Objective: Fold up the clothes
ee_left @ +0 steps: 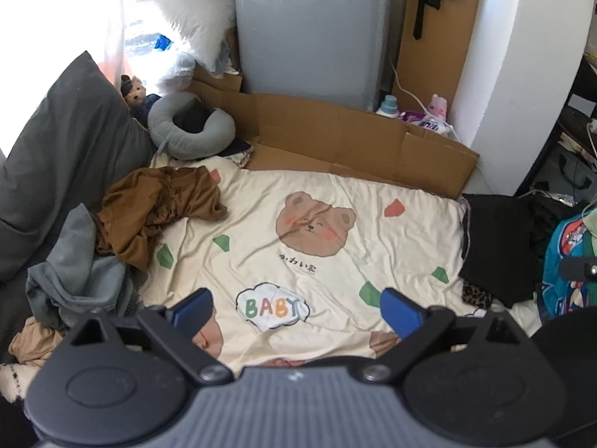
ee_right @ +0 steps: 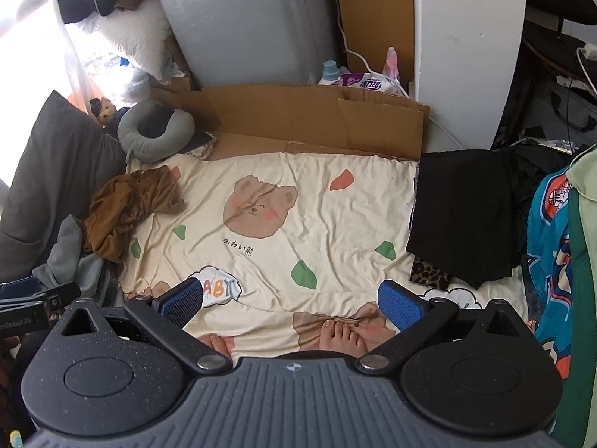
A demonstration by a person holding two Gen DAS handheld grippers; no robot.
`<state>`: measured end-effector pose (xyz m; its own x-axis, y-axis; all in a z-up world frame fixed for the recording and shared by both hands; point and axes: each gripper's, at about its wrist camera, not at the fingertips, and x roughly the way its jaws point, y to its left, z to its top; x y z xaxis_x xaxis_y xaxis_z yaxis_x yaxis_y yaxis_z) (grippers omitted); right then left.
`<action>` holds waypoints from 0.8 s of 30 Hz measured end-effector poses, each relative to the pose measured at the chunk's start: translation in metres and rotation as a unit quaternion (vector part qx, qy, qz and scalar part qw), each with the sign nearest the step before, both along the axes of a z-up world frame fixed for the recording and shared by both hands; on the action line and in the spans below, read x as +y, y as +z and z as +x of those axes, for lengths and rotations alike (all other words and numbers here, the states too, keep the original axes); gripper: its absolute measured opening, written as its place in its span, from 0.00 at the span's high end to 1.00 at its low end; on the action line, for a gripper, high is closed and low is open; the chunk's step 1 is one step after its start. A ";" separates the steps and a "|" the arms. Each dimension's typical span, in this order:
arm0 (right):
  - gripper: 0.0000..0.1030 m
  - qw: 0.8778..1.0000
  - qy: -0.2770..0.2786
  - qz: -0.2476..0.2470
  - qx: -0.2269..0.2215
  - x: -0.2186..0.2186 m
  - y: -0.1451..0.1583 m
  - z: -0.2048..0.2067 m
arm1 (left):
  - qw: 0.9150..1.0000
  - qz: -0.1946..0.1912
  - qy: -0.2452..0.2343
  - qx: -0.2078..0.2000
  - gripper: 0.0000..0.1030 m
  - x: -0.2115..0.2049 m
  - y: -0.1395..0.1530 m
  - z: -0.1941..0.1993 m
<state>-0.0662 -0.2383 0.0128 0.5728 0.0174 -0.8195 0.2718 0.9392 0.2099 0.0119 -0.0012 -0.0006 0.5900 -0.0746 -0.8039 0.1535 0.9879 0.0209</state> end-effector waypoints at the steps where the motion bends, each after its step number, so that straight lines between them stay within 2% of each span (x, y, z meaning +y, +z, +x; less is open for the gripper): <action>1: 0.00 1.000 0.000 -0.001 0.000 0.000 0.000 0.001 | 1.000 -0.002 0.001 0.000 0.05 0.001 0.001 0.001; 5: 0.00 1.000 0.006 -0.008 -0.003 0.001 0.004 0.007 | 1.000 -0.024 0.001 0.006 0.05 0.005 0.005 0.005; 8: 0.00 1.000 0.012 -0.005 0.000 0.004 0.005 0.015 | 1.000 -0.013 -0.004 0.002 0.05 0.005 0.008 0.007; 17: 0.00 1.000 0.015 -0.008 -0.003 0.006 0.013 0.039 | 1.000 -0.017 0.006 0.000 0.05 0.022 0.016 0.024; 24: 0.00 1.000 0.016 -0.011 -0.001 0.005 0.014 0.059 | 1.000 -0.006 0.020 -0.022 0.05 0.039 0.019 0.044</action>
